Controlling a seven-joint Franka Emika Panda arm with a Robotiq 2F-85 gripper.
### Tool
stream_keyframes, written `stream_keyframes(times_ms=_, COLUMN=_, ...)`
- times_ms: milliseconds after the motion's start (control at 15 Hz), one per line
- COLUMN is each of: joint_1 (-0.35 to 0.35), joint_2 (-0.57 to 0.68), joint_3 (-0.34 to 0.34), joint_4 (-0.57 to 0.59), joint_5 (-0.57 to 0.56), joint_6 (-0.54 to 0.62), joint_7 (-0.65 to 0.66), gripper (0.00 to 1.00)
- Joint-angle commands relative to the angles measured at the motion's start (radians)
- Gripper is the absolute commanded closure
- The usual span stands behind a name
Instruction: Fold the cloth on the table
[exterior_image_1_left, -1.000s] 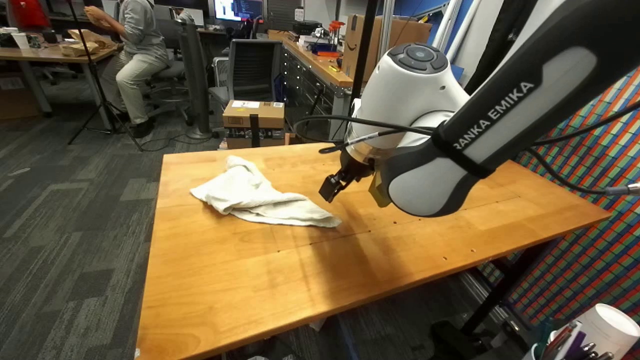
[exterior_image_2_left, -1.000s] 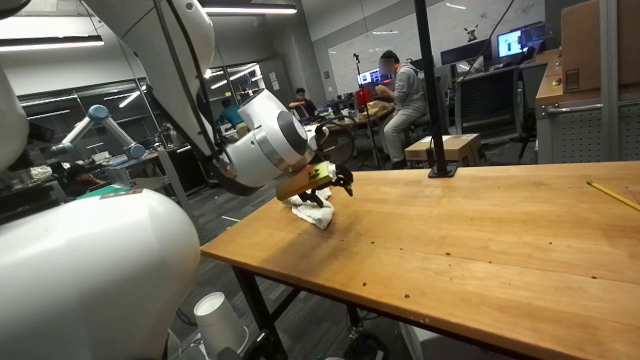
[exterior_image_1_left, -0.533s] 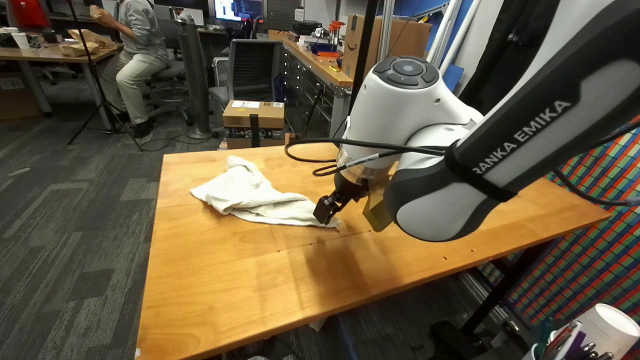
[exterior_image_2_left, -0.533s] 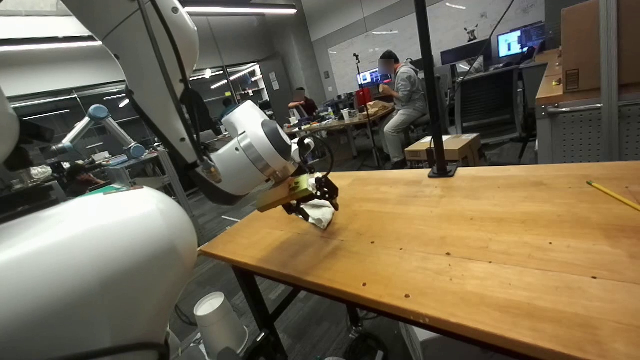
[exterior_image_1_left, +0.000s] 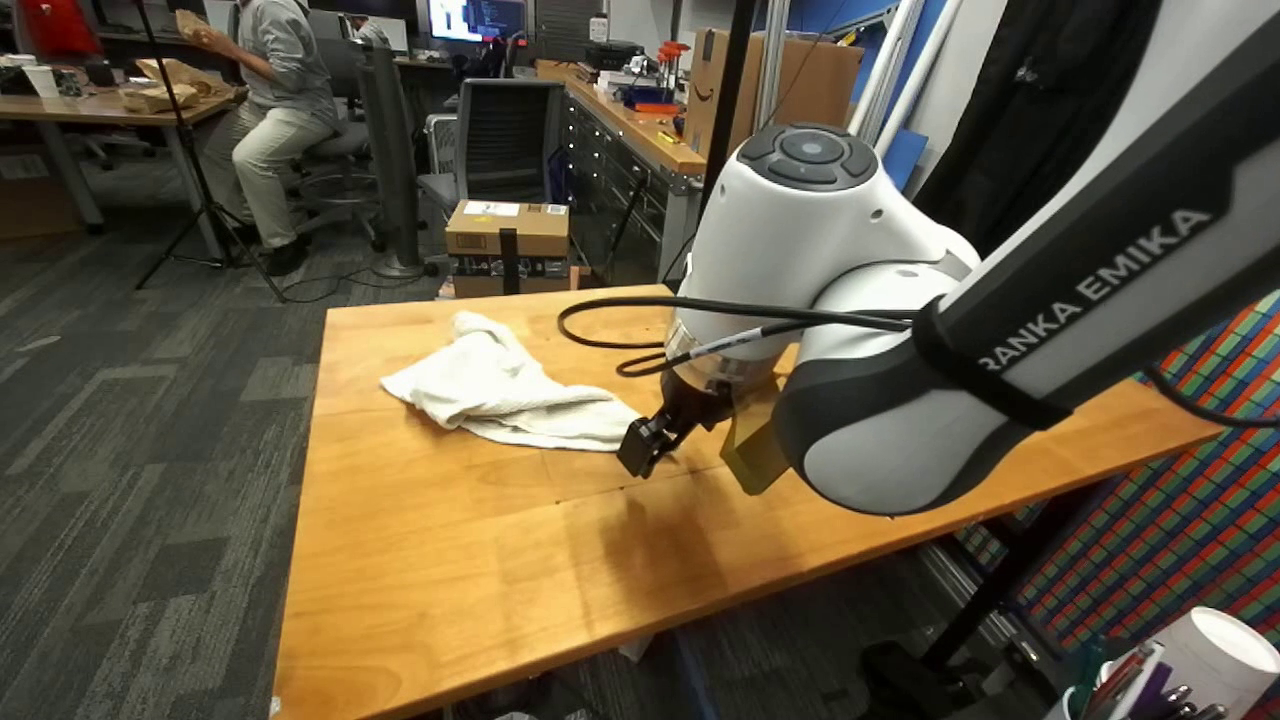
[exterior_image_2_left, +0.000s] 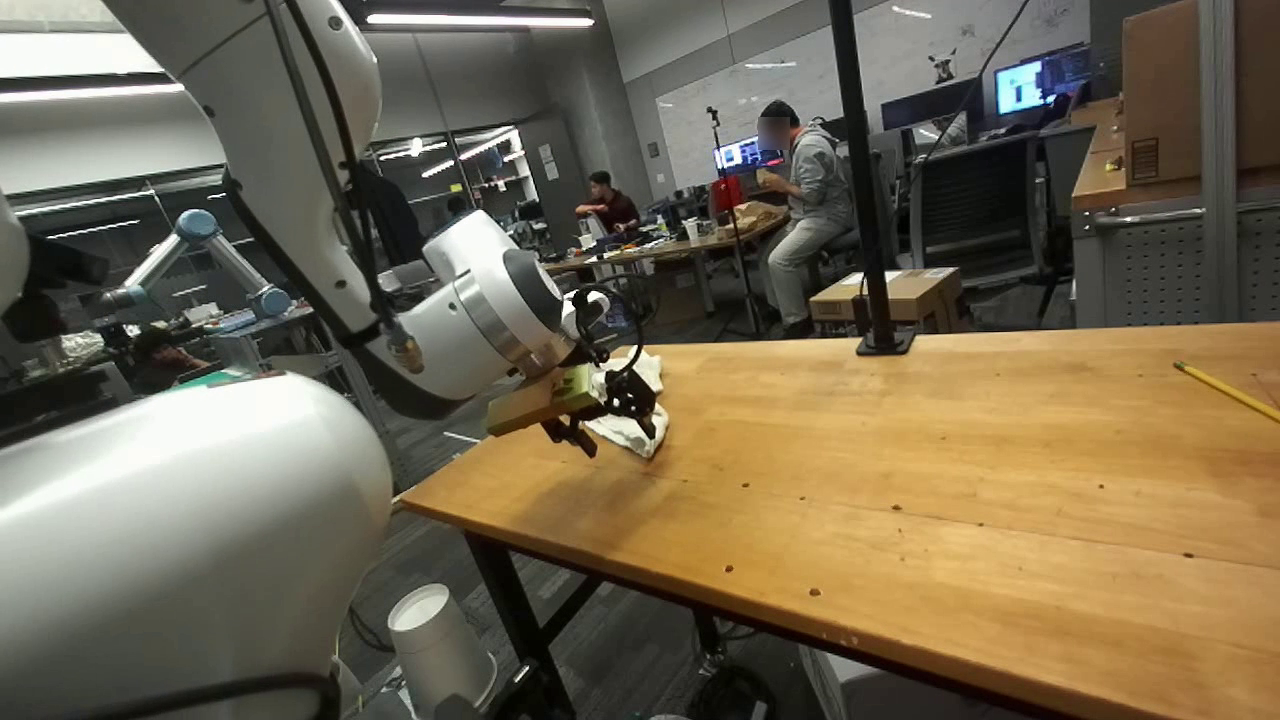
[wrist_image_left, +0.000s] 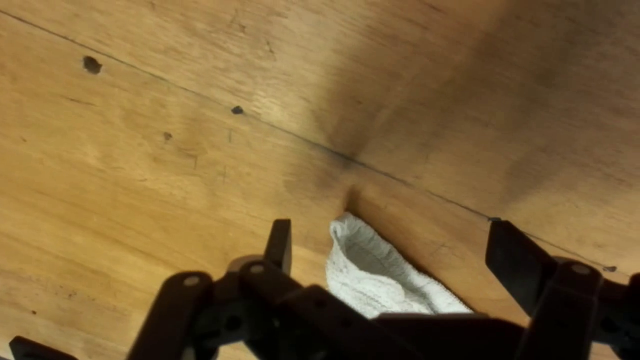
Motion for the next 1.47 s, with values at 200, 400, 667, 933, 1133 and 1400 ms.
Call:
stream_keyframes(times_ms=200, joint_1=-0.035, joint_2=-0.029, joint_3=0.012, joint_4=-0.014, joint_5=0.021, joint_6=0.052, joint_7=-0.036, gripper=0.0)
stream_keyframes(times_ms=400, joint_1=-0.057, joint_2=-0.024, joint_3=0.036, joint_4=-0.007, joint_5=0.048, joint_6=0.075, joint_7=-0.053, gripper=0.0)
stream_keyframes(times_ms=667, joint_1=-0.095, joint_2=-0.021, joint_3=0.094, joint_4=-0.007, joint_5=0.105, joint_6=0.097, joint_7=-0.08, gripper=0.0)
stream_keyframes(times_ms=933, joint_1=-0.152, joint_2=-0.013, joint_3=0.167, joint_4=-0.008, joint_5=0.178, joint_6=0.122, joint_7=-0.125, gripper=0.0)
stream_keyframes(times_ms=1133, joint_1=-0.211, joint_2=-0.007, joint_3=0.227, joint_4=-0.007, joint_5=0.239, joint_6=0.135, joint_7=-0.17, gripper=0.0)
stream_keyframes(times_ms=1400, joint_1=-0.299, joint_2=0.004, joint_3=0.308, joint_4=-0.005, joint_5=0.311, joint_6=0.15, joint_7=-0.235, gripper=0.0)
